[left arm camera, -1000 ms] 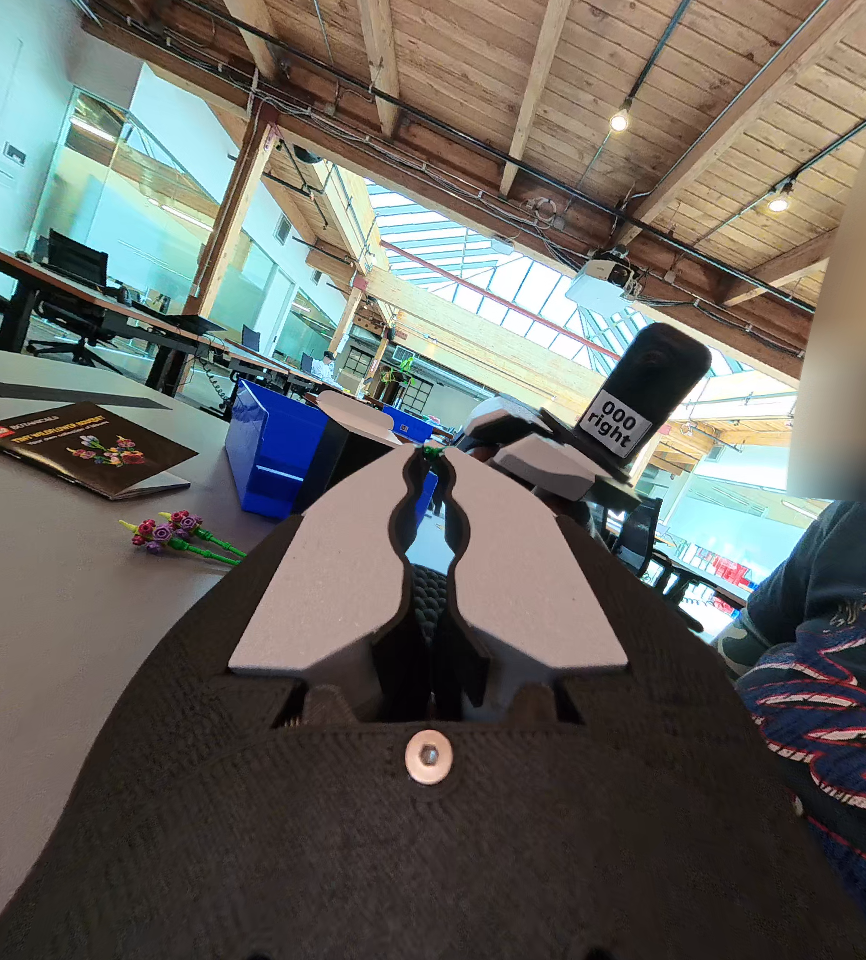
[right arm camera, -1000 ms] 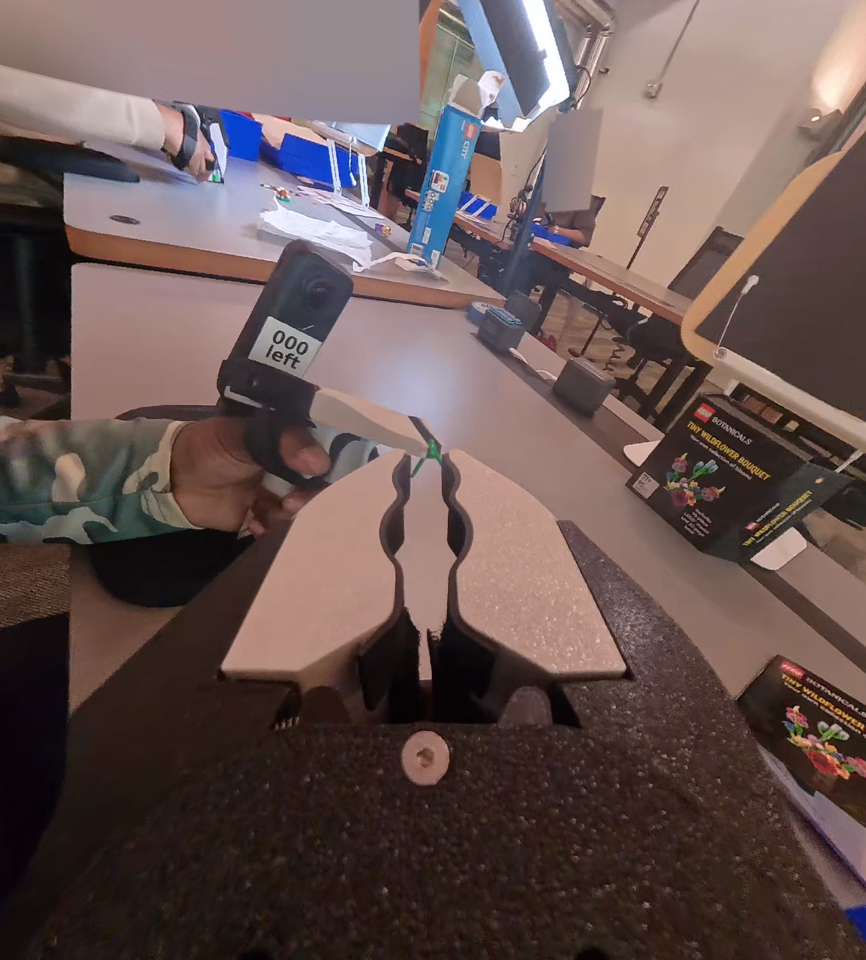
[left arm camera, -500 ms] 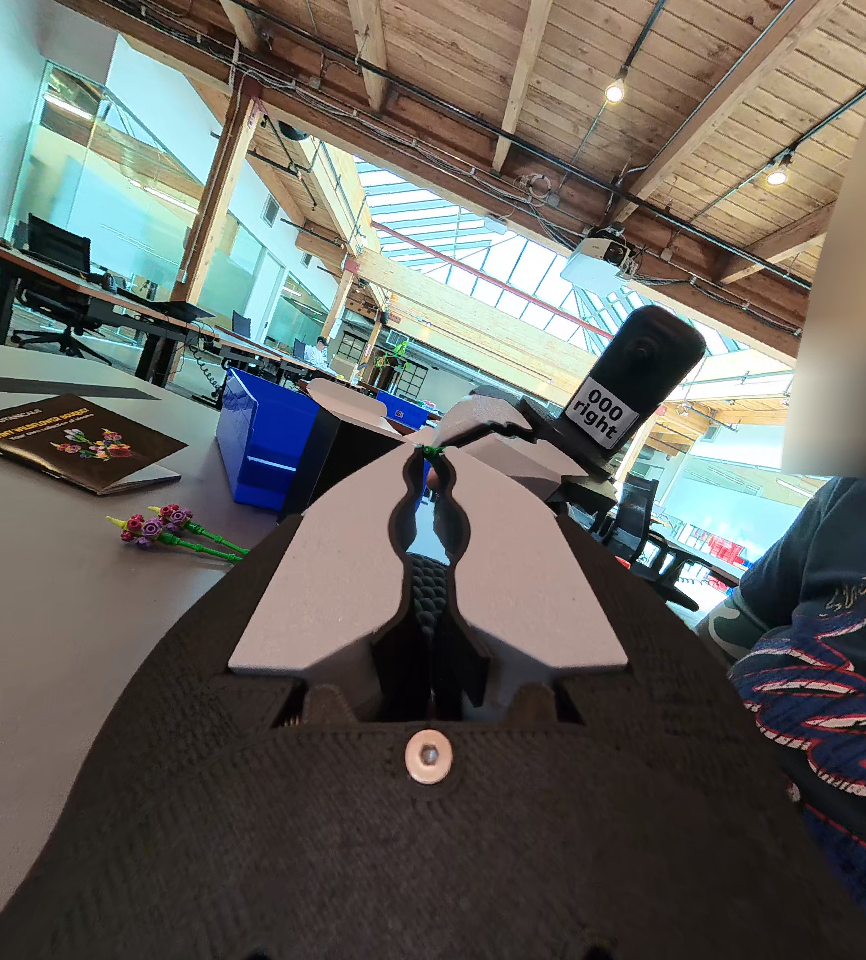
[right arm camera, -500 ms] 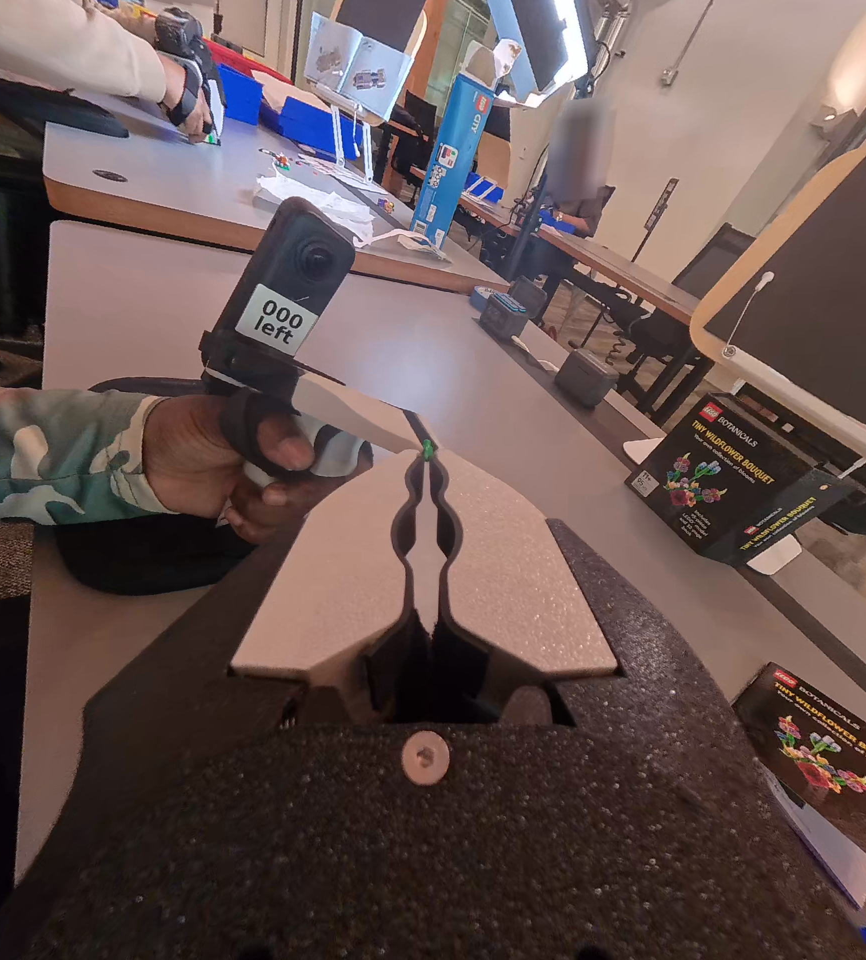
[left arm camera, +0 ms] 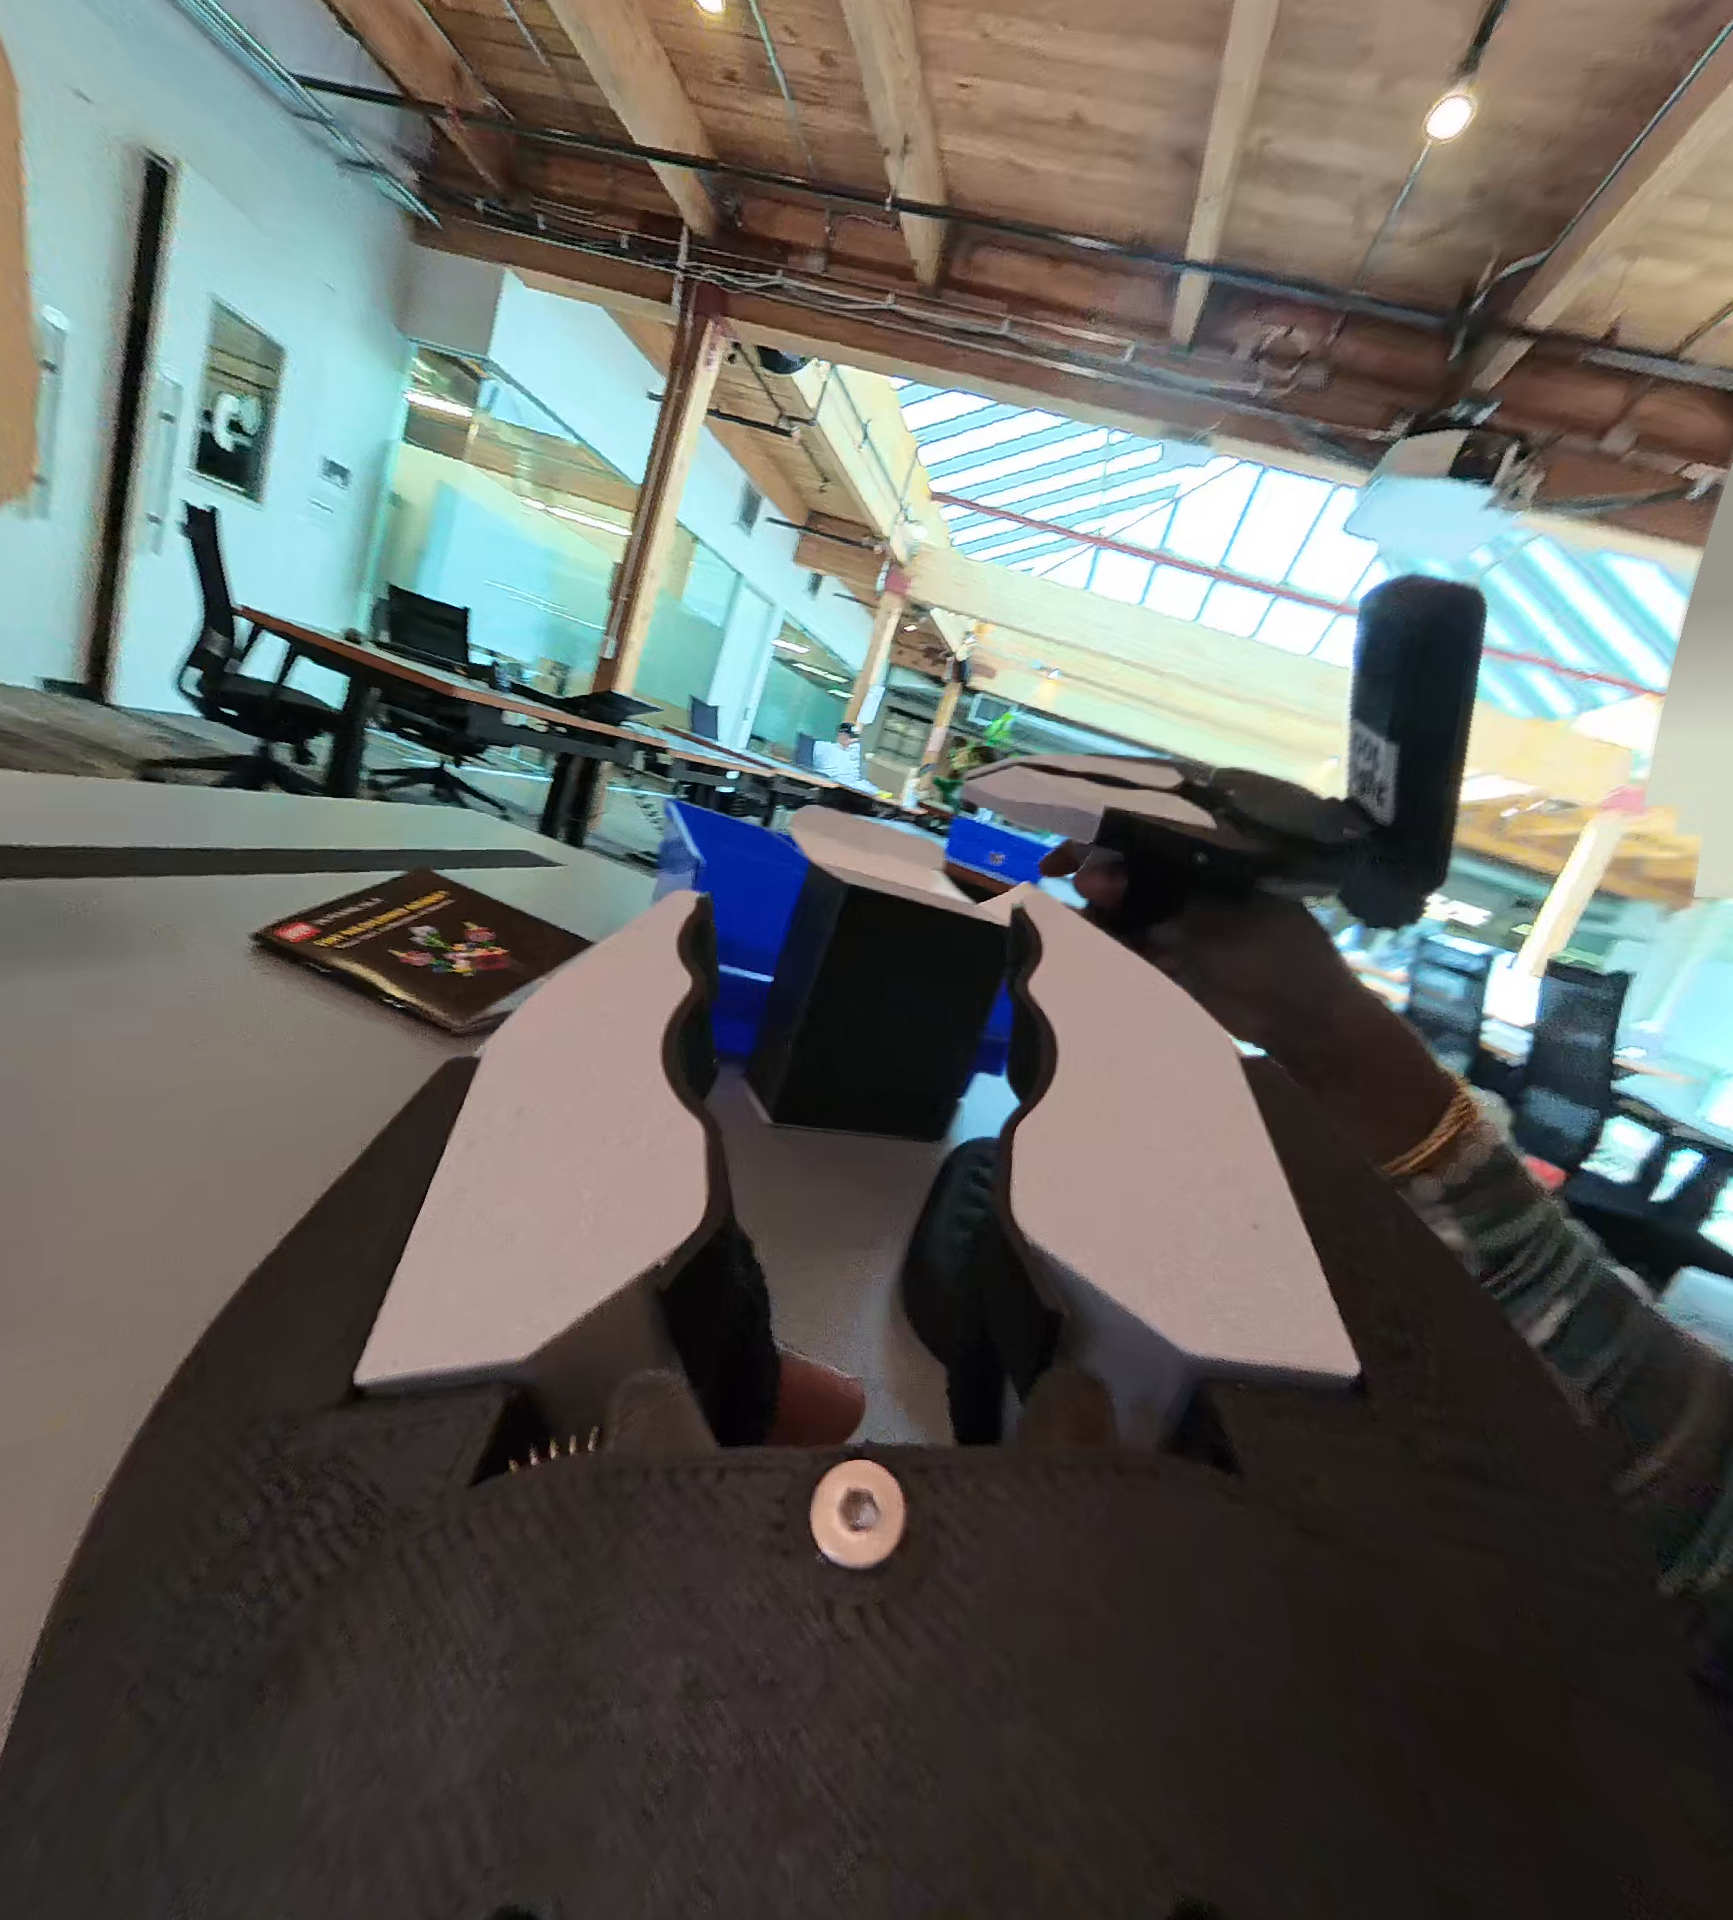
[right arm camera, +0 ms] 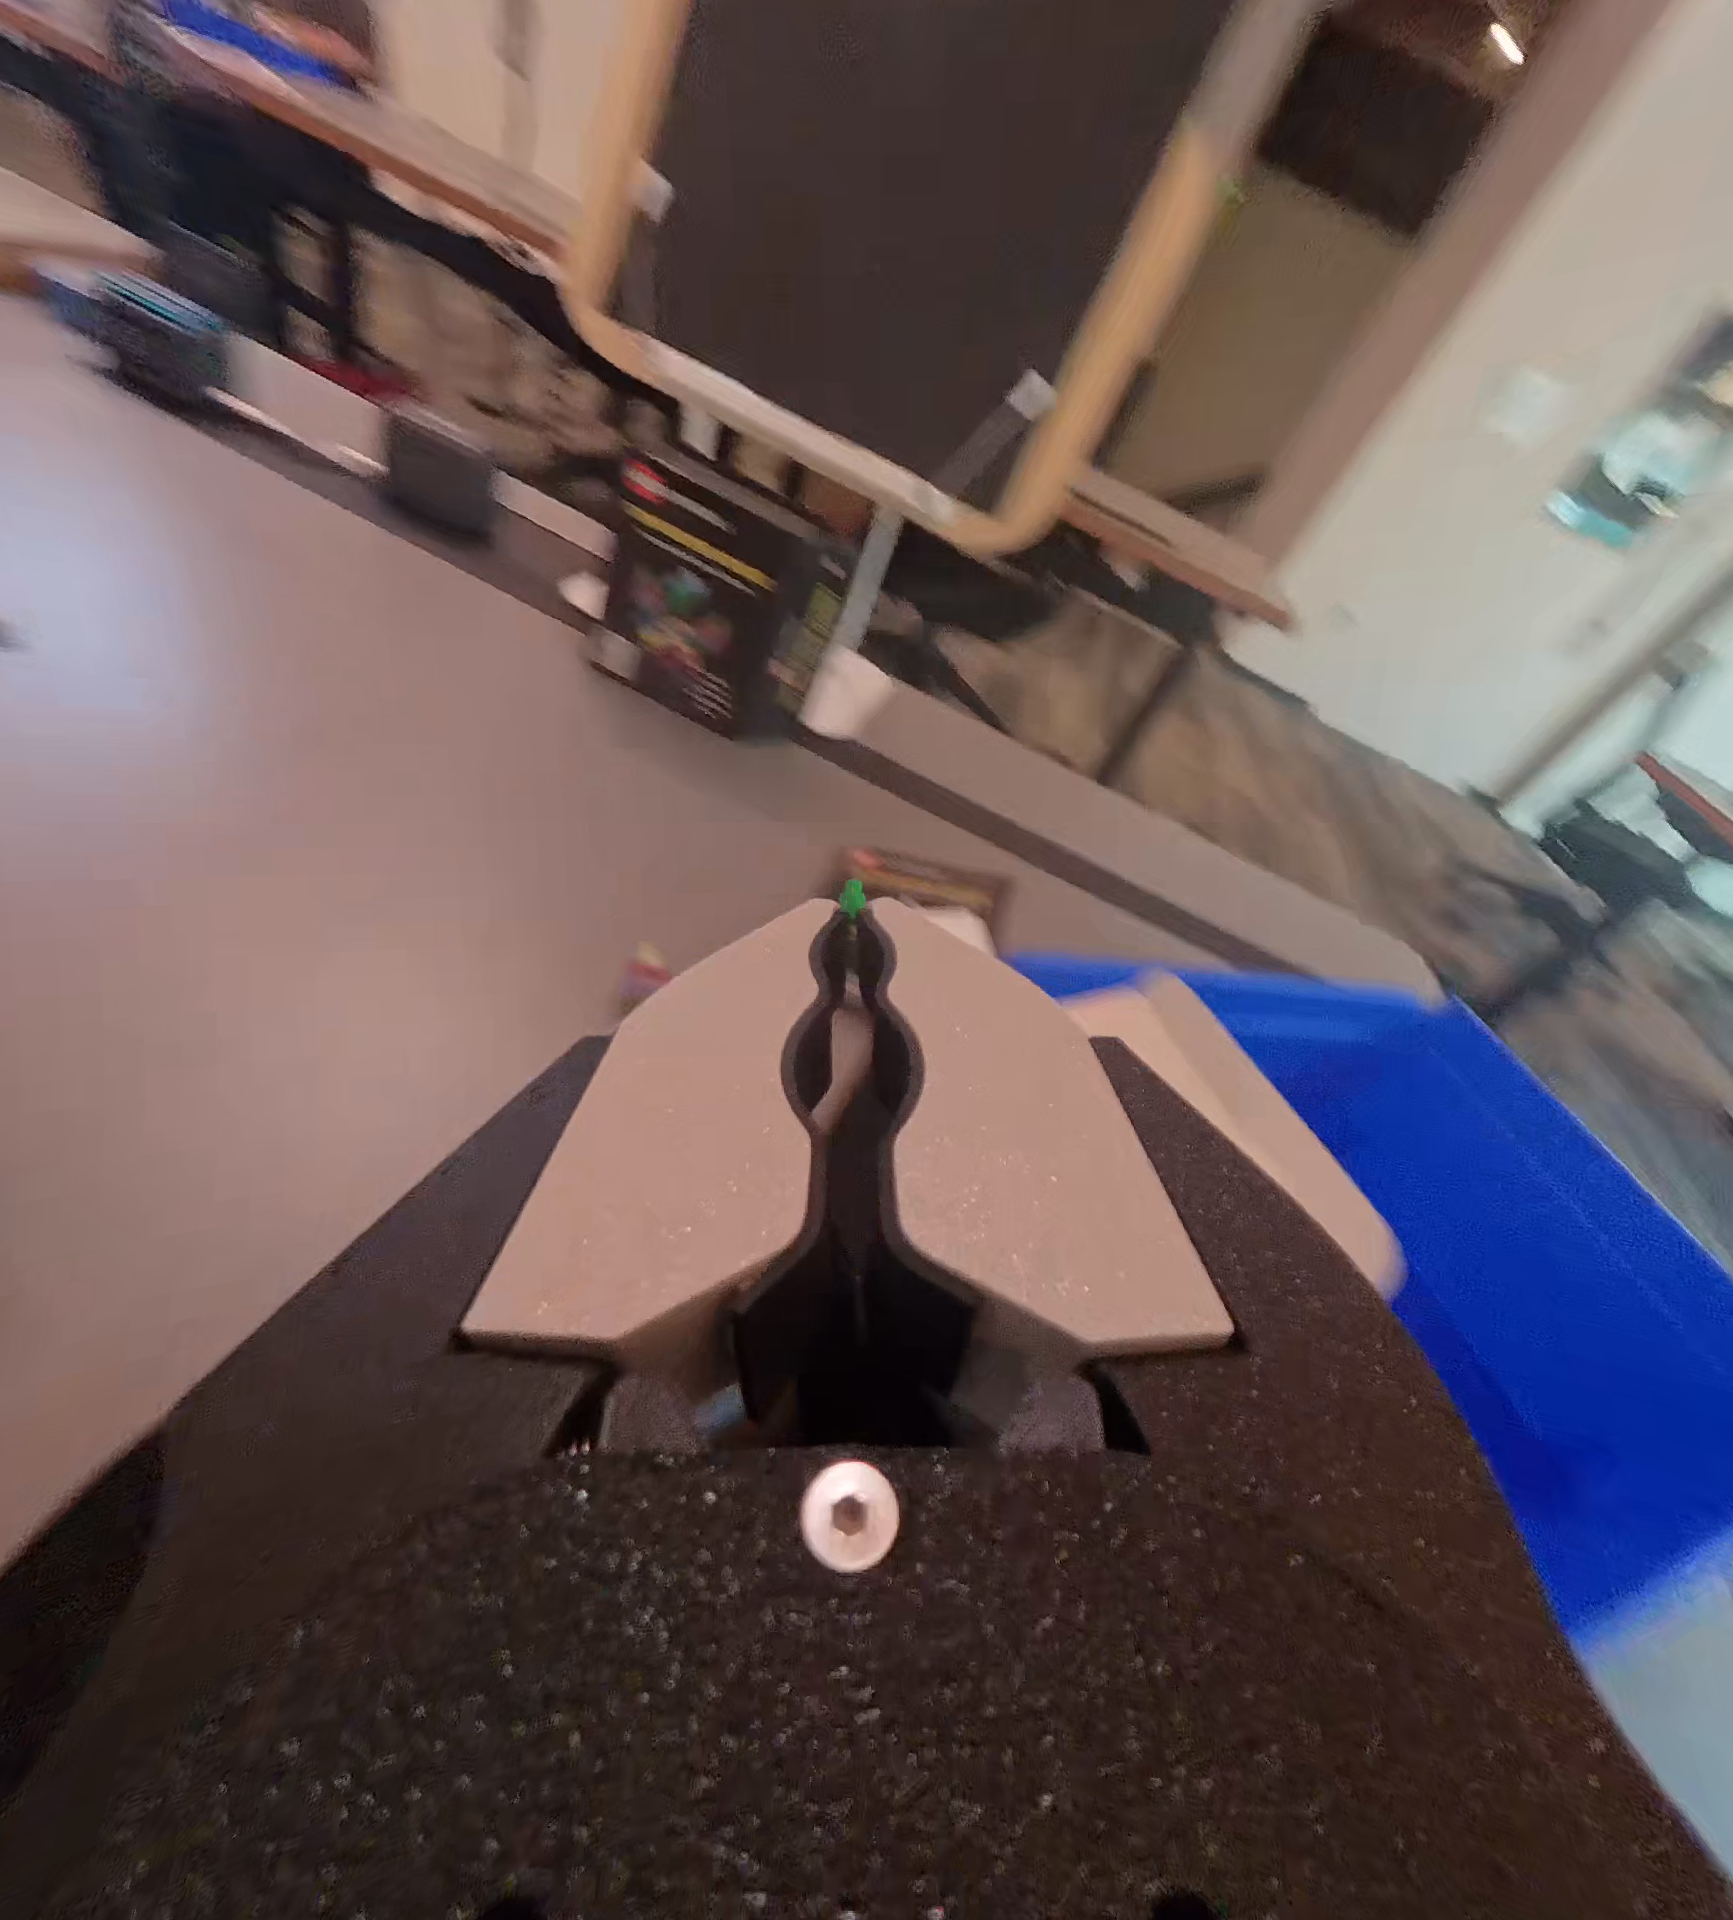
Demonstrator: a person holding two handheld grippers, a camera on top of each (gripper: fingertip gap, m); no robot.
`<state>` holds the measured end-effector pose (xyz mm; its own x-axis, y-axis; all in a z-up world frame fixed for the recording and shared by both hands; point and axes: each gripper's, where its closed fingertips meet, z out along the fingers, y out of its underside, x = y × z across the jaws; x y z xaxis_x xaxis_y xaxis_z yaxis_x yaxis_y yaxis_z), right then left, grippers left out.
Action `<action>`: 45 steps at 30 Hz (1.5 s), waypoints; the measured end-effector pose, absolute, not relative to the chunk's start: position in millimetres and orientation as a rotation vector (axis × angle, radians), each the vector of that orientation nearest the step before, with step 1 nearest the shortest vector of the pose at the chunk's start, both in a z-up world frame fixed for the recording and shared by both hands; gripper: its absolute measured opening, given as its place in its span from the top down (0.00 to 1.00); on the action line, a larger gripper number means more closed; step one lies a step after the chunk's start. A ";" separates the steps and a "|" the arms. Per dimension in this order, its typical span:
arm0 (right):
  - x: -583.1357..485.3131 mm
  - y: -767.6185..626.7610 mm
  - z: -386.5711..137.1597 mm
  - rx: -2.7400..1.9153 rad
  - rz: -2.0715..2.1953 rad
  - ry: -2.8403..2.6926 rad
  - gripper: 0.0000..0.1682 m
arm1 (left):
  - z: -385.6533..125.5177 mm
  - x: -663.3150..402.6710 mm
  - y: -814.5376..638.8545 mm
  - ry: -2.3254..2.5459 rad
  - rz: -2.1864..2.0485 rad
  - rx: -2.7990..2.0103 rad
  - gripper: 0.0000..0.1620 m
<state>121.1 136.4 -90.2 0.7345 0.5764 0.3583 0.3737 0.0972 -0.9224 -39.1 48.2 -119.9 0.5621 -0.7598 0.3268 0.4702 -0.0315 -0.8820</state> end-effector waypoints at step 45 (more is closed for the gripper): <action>17.0 133.5 -233.6 -2.056 0.751 -1.207 0.98 | -142.9 -19.0 47.4 0.689 -0.384 -1.356 0.76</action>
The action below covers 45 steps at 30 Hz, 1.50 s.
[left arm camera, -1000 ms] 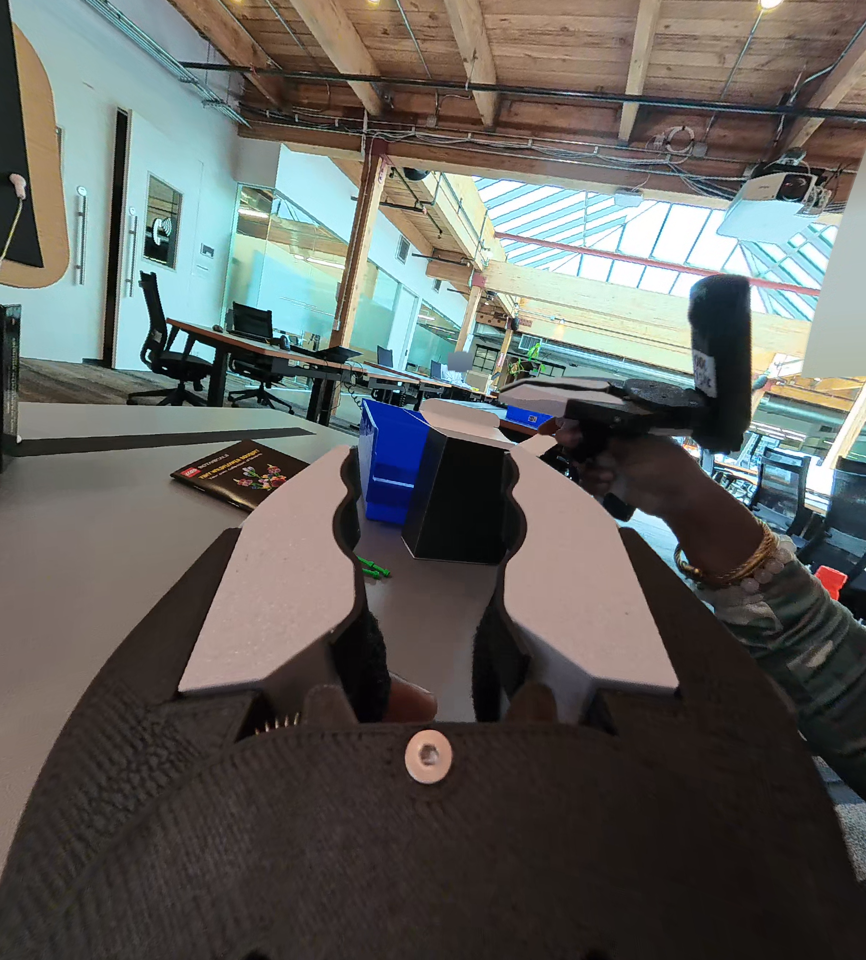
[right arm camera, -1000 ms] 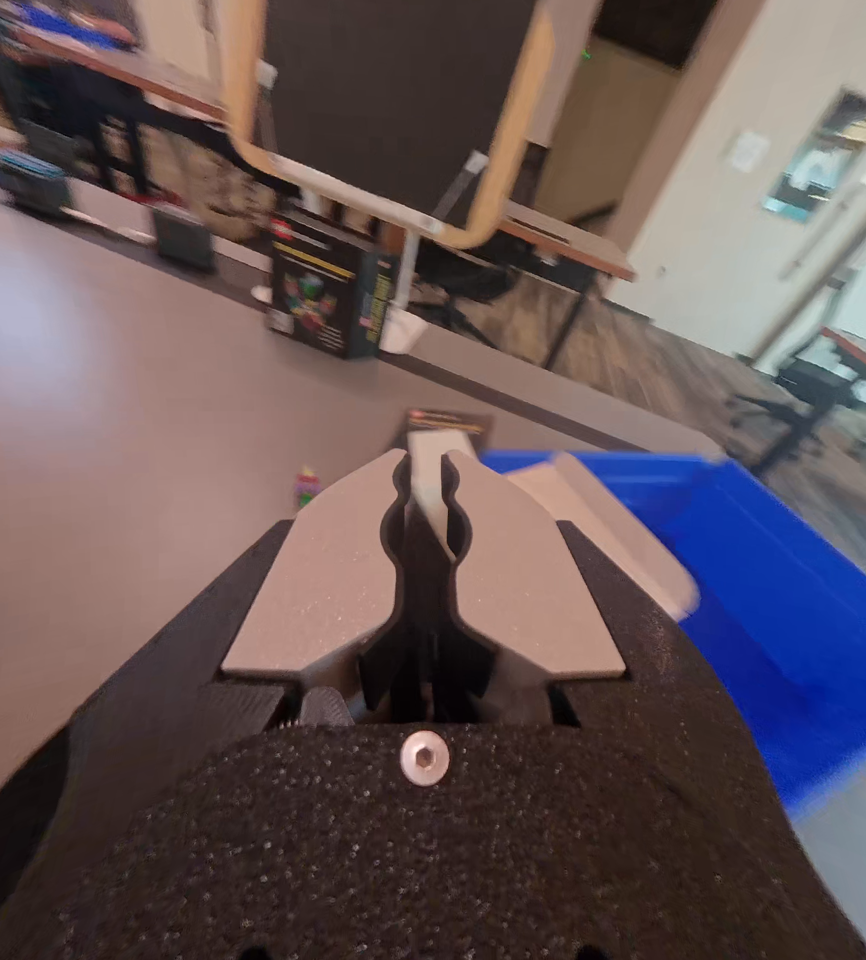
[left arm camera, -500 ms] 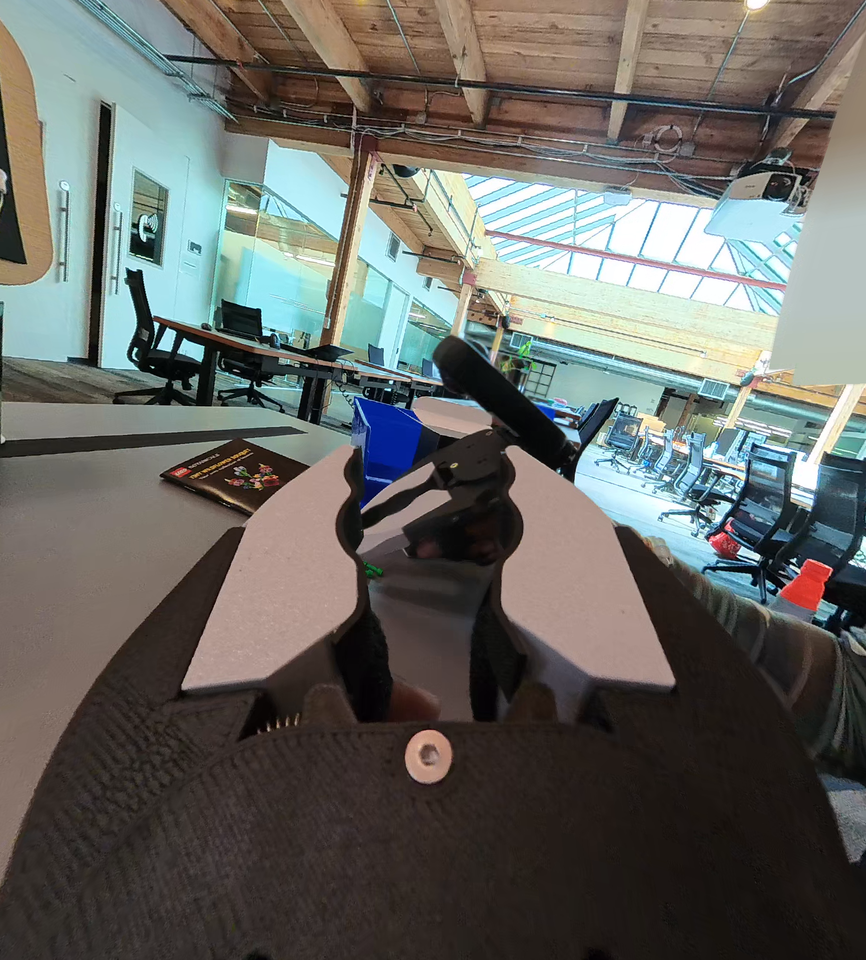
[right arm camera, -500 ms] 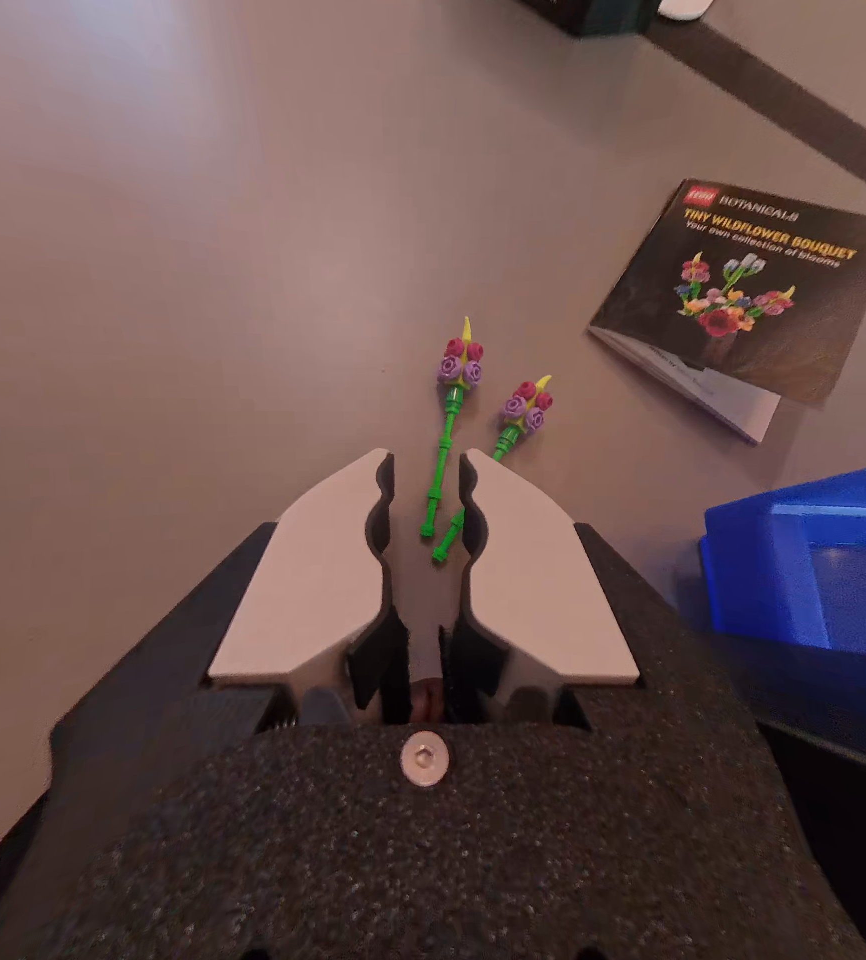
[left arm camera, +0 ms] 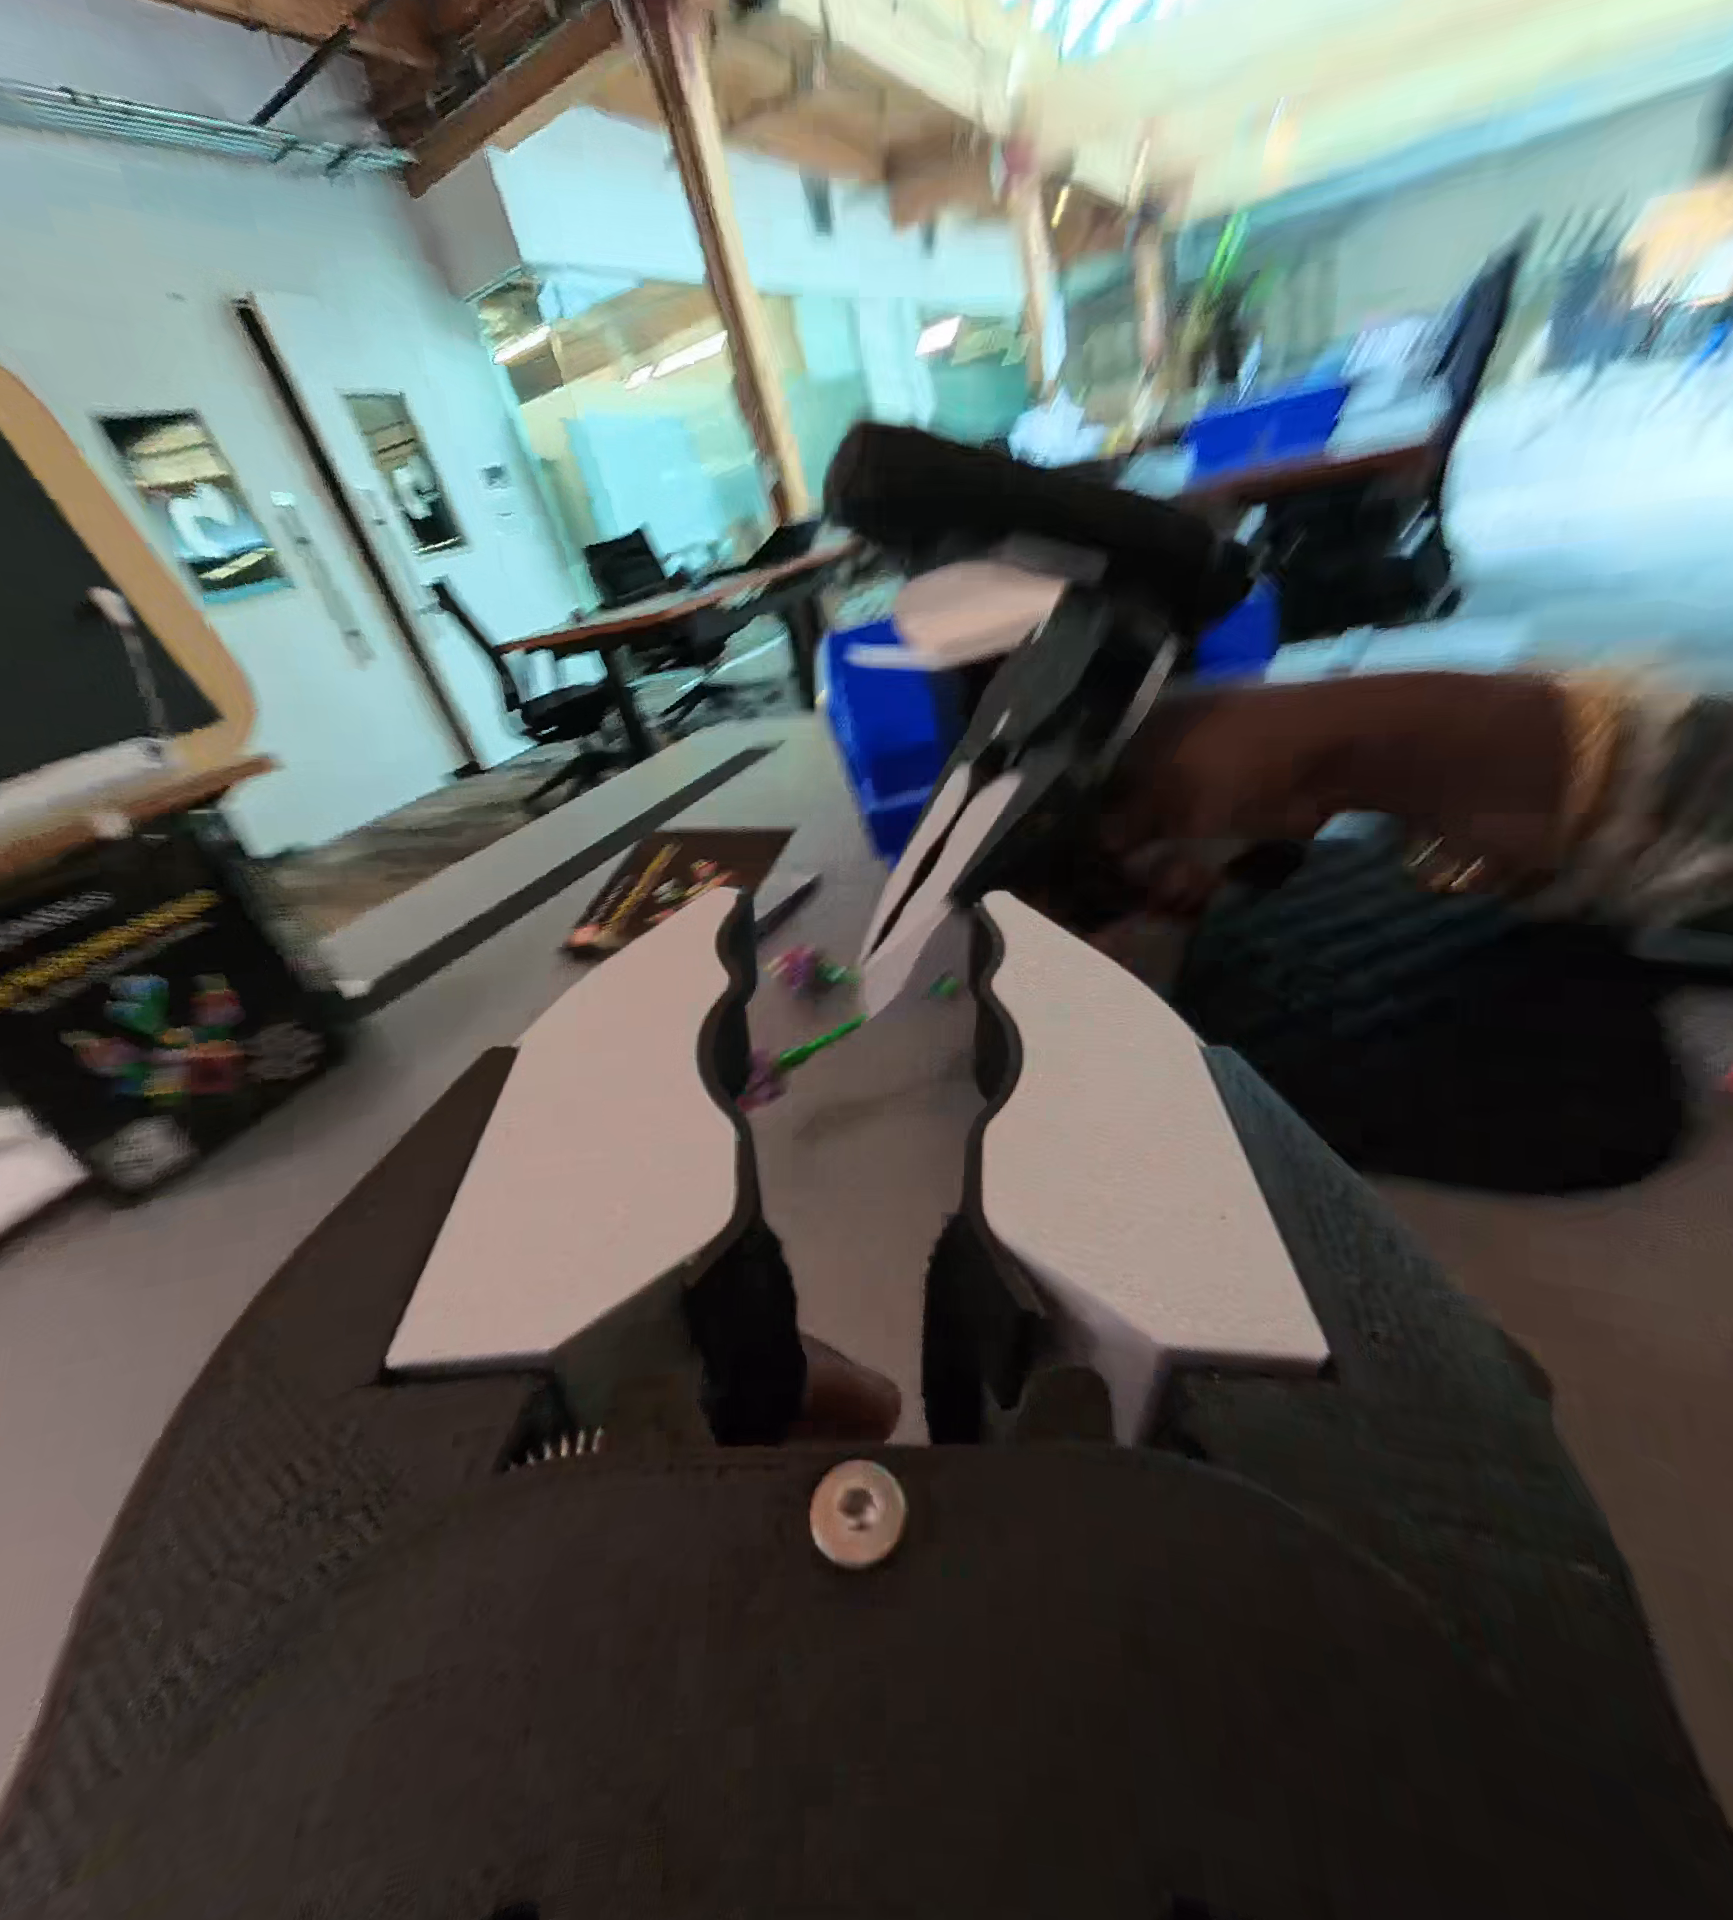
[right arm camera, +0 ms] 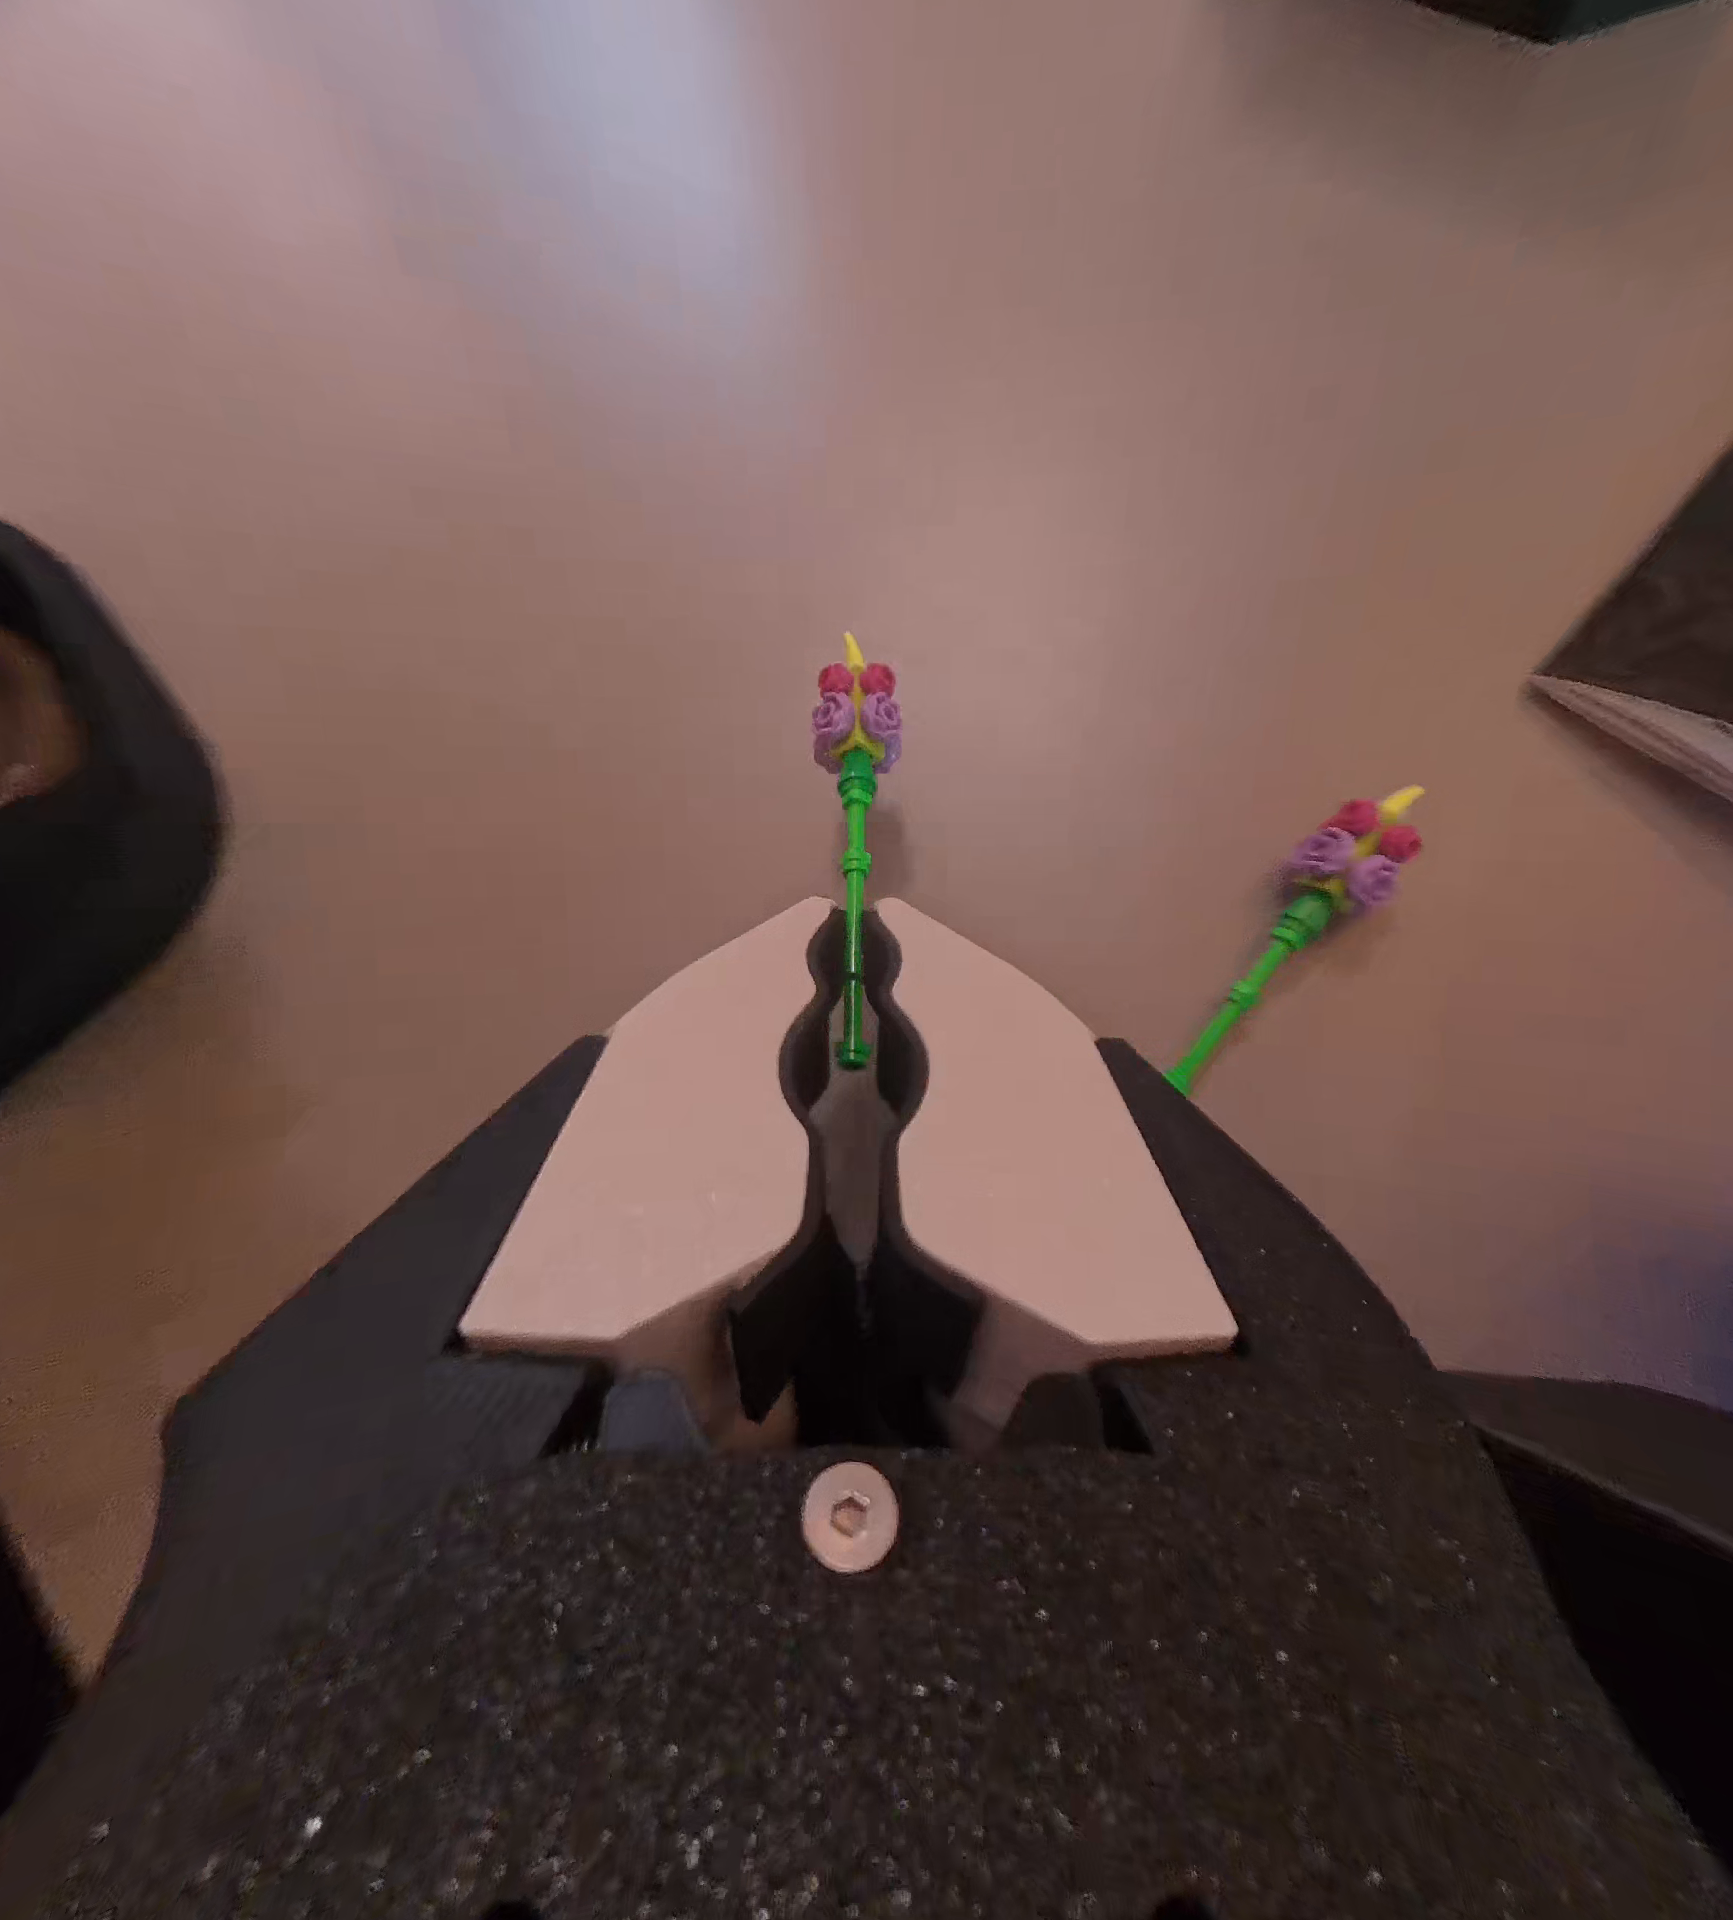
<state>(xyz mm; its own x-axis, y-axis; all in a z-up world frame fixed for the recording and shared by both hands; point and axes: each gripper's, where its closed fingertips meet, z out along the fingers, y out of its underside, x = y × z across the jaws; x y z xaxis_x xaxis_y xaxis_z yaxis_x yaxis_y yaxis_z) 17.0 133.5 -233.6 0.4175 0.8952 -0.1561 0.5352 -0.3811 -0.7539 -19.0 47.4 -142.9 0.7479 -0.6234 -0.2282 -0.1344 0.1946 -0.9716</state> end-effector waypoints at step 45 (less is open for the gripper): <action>-4.9 29.5 -155.4 -1.460 0.795 -1.417 0.97 | -175.3 -4.6 45.1 1.072 0.116 -1.354 0.99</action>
